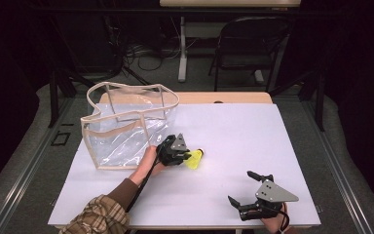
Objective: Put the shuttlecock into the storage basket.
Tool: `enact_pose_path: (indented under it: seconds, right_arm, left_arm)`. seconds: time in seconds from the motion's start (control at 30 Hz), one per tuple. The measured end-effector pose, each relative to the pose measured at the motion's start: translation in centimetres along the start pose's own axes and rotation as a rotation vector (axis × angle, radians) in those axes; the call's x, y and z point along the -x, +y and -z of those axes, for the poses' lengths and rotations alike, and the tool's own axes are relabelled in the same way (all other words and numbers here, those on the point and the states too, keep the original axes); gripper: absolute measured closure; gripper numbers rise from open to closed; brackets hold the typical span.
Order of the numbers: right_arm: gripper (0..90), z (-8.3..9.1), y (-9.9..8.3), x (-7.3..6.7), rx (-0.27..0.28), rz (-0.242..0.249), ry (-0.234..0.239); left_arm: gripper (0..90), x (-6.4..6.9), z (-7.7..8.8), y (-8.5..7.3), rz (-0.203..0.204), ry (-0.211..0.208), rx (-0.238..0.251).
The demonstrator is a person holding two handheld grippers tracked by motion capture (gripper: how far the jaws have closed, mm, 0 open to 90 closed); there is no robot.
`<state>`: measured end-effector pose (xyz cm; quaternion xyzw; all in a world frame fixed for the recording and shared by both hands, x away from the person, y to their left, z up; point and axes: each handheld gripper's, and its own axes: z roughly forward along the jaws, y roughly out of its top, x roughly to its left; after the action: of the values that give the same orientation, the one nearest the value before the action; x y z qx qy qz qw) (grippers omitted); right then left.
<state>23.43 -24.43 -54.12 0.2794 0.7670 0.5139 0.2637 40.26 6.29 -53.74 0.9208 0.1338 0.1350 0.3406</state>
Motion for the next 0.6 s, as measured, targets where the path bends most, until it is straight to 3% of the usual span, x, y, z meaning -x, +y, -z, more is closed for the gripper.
enact_pose_path:
  seconds: [0.33, 0.6]
  right_arm:
    - [0.0, 0.05, 0.00, 0.00, 0.001, 0.002, -0.003]
    - [0.0, 0.17, 0.00, 0.06, 0.006, 0.004, -0.012]
  left_arm:
    - [86.8, -0.03, -0.08, -0.09, 0.004, 0.016, 0.017]
    - [88.7, 0.01, -0.03, -0.10, -0.002, -0.002, 0.027]
